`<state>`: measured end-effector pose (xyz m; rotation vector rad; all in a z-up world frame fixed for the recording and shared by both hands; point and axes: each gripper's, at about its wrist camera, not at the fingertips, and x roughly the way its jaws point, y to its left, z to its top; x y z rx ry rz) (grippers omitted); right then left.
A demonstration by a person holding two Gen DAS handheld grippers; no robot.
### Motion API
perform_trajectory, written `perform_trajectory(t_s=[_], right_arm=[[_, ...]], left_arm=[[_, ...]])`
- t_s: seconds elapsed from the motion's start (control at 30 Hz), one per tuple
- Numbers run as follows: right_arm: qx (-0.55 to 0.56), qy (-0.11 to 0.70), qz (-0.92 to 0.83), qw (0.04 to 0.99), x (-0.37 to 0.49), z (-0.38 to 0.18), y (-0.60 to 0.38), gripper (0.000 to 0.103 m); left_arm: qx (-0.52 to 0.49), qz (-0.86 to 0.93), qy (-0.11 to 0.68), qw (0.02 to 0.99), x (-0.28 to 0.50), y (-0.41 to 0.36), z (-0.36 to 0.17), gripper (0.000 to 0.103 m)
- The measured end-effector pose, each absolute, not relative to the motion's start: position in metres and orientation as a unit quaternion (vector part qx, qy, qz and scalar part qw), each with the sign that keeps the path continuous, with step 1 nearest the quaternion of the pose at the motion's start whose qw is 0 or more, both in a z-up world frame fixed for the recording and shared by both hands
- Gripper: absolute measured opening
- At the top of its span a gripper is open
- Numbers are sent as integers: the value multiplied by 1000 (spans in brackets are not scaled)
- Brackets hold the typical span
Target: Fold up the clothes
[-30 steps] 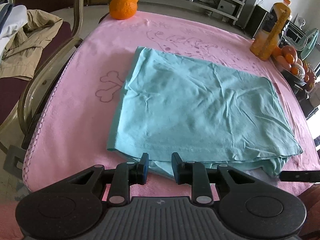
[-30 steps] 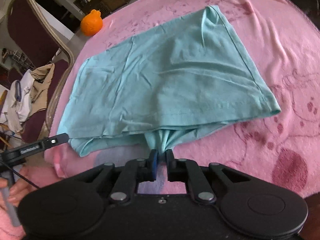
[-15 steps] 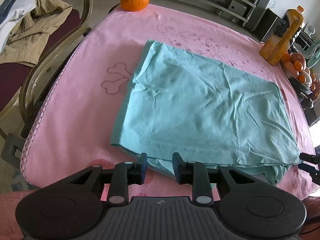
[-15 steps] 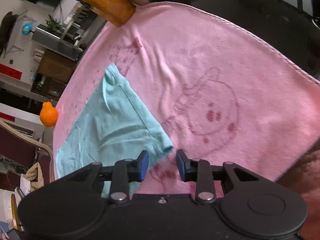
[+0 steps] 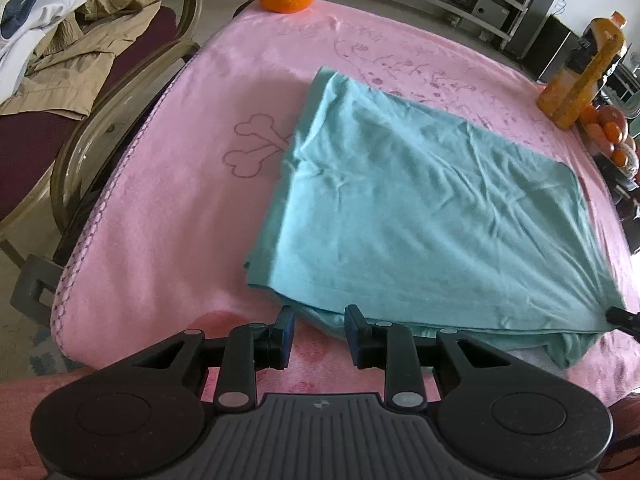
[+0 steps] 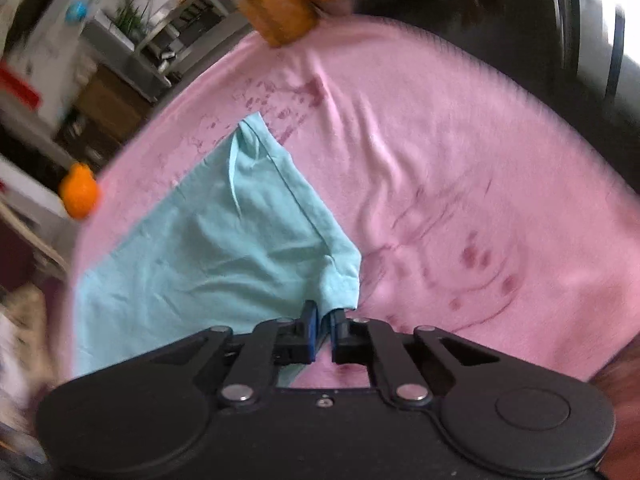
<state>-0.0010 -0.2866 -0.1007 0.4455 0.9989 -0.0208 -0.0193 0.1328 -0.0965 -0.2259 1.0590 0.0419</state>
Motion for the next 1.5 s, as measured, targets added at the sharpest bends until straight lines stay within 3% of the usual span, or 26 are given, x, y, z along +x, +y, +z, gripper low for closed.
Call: perform_trajectory(t_s=[0.1, 0.23, 0.3, 0.37, 0.53, 0.7, 0.83, 0.87, 0.93, 0.97, 1.07, 1.27, 1.5], right_arm=[[147, 479, -10, 865, -2, -100, -273, 6], [185, 470, 0, 863, -5, -94, -287, 11], [230, 458, 7, 858, -9, -89, -303, 29], [279, 444, 5, 852, -13, -86, -321, 38], [369, 437, -15, 820, -12, -96, -349, 38], [382, 450, -30, 807, -8, -107, -350, 38], [371, 456, -36, 808, -4, -111, -347, 37], [363, 458, -37, 811, -2, -112, -345, 36], [346, 460, -38, 817, 1, -112, -340, 26], [334, 460, -37, 822, 2, -111, -337, 15], [321, 439, -32, 838, -1, -102, -334, 4], [376, 406, -11, 833, -10, -82, -344, 3], [369, 436, -42, 819, -7, -90, -348, 3]], left_arm=[[-107, 19, 501, 858, -20, 134, -95, 27], [-146, 14, 477, 867, -24, 150, -84, 30], [-196, 18, 461, 865, -26, 168, -79, 34], [-245, 31, 458, 854, -27, 179, -81, 35], [-297, 48, 475, 827, -18, 186, -94, 35], [-259, 84, 478, 835, -15, 183, -96, 35], [-222, 85, 470, 850, -11, 176, -96, 32], [-213, 86, 468, 853, -10, 175, -96, 28], [-195, 87, 464, 860, -8, 171, -96, 12], [-186, 87, 462, 863, -7, 170, -96, 7], [-164, 74, 437, 881, -9, 162, -86, 4], [-203, 53, 409, 888, -16, 173, -68, 4], [-197, 81, 458, 863, -14, 176, -83, 3]])
